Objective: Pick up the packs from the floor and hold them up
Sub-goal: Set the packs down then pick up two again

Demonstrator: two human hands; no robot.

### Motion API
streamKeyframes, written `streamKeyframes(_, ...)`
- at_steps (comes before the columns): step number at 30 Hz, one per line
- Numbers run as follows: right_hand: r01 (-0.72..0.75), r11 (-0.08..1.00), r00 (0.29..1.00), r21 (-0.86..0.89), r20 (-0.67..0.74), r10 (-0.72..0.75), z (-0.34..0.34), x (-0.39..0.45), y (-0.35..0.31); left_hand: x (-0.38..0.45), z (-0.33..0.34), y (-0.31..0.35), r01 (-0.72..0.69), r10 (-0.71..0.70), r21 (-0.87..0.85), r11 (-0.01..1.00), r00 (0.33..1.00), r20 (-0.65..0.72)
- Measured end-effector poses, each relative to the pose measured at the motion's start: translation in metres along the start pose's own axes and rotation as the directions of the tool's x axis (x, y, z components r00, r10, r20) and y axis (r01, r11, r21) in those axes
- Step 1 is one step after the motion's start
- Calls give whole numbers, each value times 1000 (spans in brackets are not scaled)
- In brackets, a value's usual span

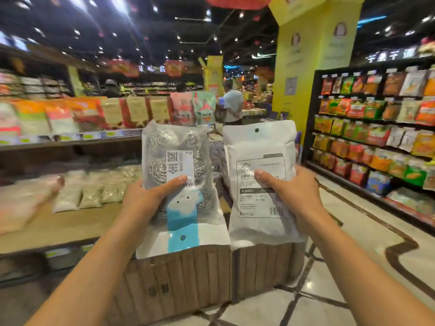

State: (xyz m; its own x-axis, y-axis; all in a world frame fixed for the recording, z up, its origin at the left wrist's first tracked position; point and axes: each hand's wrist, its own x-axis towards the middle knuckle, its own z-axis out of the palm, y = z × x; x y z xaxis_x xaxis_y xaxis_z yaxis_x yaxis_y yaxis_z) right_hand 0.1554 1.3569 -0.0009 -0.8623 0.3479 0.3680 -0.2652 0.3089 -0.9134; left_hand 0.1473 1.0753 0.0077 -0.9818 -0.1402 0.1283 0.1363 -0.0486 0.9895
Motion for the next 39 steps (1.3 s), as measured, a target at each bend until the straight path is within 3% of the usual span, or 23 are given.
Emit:
streamKeyframes(12, -2, 993, 954, 118, 299, -34, 314, -72, -89, -3, -335, 19, 14, -26, -43, 999, 956, -293)
streamKeyframes(19, -52, 985, 880, 166, 474, -33, 489, -128, -139, -25, -493, 33, 38, -44, -21, 999, 860, -509)
streamKeyframes(32, -160, 932, 635, 324, 757, -154, 803, -206, -207, -23, -723, 25, 27, -11, 5, 1000, 558, -830)
streamKeyframes(39, -179, 910, 407, 375, 870, -278, 952, -255, -256, -21, -836, 36, 66, 8, 36, 997, 377, -926)
